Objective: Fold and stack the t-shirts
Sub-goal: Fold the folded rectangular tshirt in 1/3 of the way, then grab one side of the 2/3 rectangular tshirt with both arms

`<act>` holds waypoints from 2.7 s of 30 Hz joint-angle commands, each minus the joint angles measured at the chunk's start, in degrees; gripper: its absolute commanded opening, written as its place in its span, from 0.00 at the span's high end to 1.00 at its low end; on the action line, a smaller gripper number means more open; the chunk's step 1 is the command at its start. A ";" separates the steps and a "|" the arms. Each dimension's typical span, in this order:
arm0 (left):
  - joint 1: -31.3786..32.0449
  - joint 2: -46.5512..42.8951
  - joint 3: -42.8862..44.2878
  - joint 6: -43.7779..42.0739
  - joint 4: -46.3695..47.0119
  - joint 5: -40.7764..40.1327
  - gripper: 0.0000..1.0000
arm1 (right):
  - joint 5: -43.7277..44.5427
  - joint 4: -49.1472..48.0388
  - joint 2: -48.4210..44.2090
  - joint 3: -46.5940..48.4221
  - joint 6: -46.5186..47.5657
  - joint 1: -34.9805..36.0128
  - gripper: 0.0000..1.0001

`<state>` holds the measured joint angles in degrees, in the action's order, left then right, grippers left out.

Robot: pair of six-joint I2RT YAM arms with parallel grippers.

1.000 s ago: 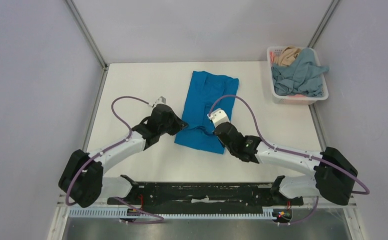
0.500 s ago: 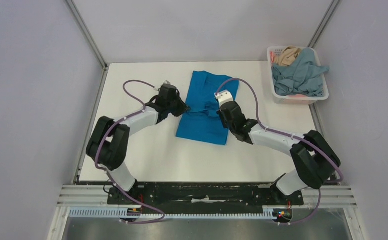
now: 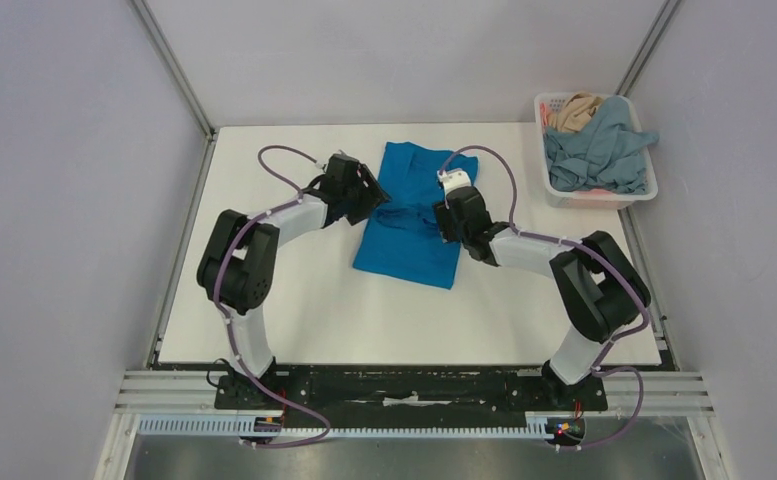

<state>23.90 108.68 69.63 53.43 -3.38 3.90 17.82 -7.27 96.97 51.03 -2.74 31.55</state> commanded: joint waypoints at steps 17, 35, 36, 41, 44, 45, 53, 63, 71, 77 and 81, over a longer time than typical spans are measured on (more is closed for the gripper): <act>-1.00 -25.98 -20.51 -6.39 -7.13 1.47 0.17 | -37.83 -6.04 -5.55 -4.74 0.46 2.31 0.02; 0.30 -30.90 -31.50 -3.38 -6.49 1.94 0.15 | -26.77 -0.65 16.84 21.70 -0.97 -8.12 0.02; 0.34 -30.24 -31.15 -3.42 -6.38 1.74 0.15 | -26.46 0.44 16.81 22.94 -0.91 -8.57 0.02; 0.45 -25.90 -29.41 -3.77 -4.81 3.93 0.15 | -27.62 2.11 9.97 19.17 0.86 -8.79 0.02; 0.79 -22.59 -28.47 -3.63 -3.29 4.09 0.21 | -27.71 -2.37 0.67 6.81 -2.13 -8.84 0.02; 0.81 -21.59 -28.21 -3.53 -2.97 4.23 0.25 | -27.69 -4.14 -2.46 2.55 -3.58 -8.79 0.02; 0.97 -14.61 -25.66 -4.53 -3.99 4.02 0.62 | -31.66 -10.23 -16.50 -17.31 -15.29 -9.59 0.02; 1.14 -11.87 -25.81 -4.91 -1.38 4.80 0.98 | -33.33 -6.00 -25.29 -24.87 -12.62 -5.27 0.02; 1.24 -13.41 -28.17 -4.48 -1.11 3.84 0.98 | -18.20 0.21 -19.76 -20.33 -10.93 3.32 0.16; 1.35 -13.09 -27.99 -4.21 -1.19 3.81 0.98 | -15.90 -1.33 -12.87 -18.75 -10.15 4.37 0.32; 1.26 -12.66 -27.12 -4.33 -2.52 3.23 0.98 | -17.65 -0.84 -10.31 -17.83 -10.71 5.25 0.56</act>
<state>24.88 94.37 43.42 50.11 -1.30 9.78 -0.05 -9.63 84.16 31.88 -13.30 35.75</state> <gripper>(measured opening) 0.042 0.533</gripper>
